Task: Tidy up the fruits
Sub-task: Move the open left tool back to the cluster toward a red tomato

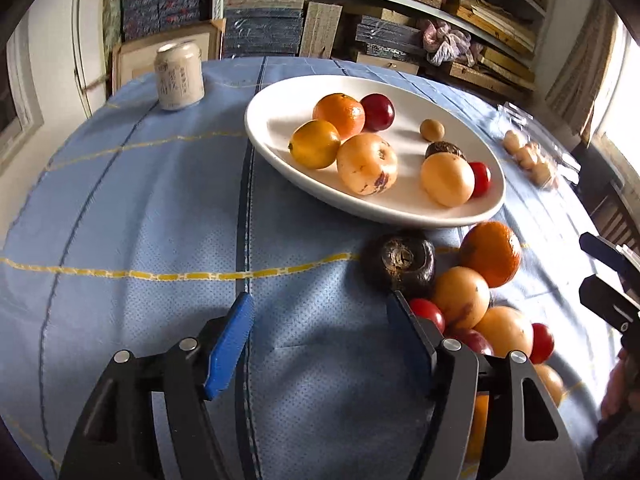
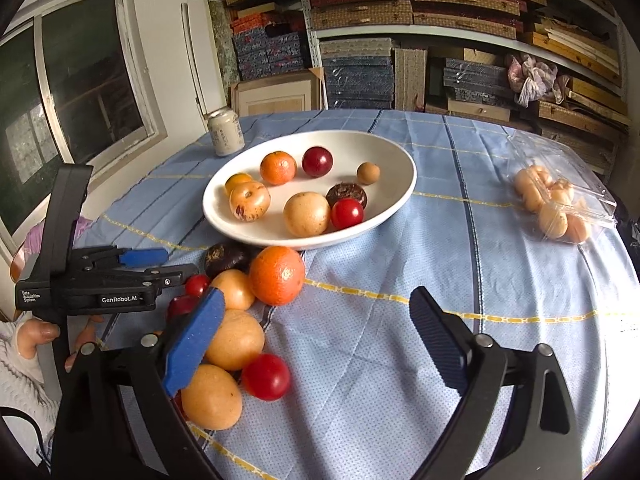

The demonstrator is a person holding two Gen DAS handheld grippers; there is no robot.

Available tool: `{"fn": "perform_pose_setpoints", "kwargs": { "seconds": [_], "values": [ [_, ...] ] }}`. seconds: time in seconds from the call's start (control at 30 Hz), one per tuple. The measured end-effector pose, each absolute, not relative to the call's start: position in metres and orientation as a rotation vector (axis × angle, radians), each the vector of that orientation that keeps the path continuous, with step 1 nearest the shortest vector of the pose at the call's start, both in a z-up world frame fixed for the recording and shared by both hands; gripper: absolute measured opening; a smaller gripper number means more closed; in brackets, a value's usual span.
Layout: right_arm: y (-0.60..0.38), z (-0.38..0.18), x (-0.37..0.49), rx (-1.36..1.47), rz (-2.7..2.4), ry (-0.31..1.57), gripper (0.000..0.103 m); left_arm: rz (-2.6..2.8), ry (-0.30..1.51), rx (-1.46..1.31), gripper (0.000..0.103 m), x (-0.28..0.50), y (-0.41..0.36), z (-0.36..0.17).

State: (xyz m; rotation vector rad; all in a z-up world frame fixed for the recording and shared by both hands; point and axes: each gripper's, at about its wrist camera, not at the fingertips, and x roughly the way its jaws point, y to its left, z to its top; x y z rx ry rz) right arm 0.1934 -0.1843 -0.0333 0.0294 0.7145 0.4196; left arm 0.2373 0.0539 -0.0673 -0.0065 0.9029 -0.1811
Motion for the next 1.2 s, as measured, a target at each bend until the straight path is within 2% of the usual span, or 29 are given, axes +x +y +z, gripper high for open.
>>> {"fn": "perform_pose_setpoints", "kwargs": {
  "seconds": [0.17,0.2,0.4,0.57,0.77,0.83,1.0,1.2],
  "values": [
    [-0.186,-0.034,0.192,0.001,0.417,0.735,0.096,-0.147,0.904,0.000,0.079,0.242,0.051,-0.070],
    [-0.187,-0.033,0.192,0.007,0.415,0.732,0.096,-0.134,0.903,-0.001,0.083,0.243,0.051,-0.070],
    [-0.186,-0.038,0.194,-0.003,0.405,0.754,0.096,-0.189,0.931,-0.131,0.085,0.250,0.067,-0.066],
    [-0.188,-0.038,0.194,0.009,0.401,0.755,0.097,-0.288,0.947,-0.248,0.090,0.250,0.071,-0.064],
    [-0.187,-0.038,0.195,0.004,0.399,0.759,0.097,-0.269,0.945,-0.102,0.094,0.244,0.047,-0.067],
    [-0.187,-0.038,0.195,0.008,0.395,0.759,0.097,-0.246,0.939,-0.068,0.099,0.243,0.045,-0.066],
    [-0.191,-0.036,0.196,0.019,0.390,0.753,0.097,-0.090,0.889,-0.028,0.099,0.240,0.064,-0.053],
    [-0.194,-0.033,0.195,0.023,0.389,0.743,0.097,-0.207,0.948,-0.267,0.099,0.243,0.093,-0.052]
  ]
}}
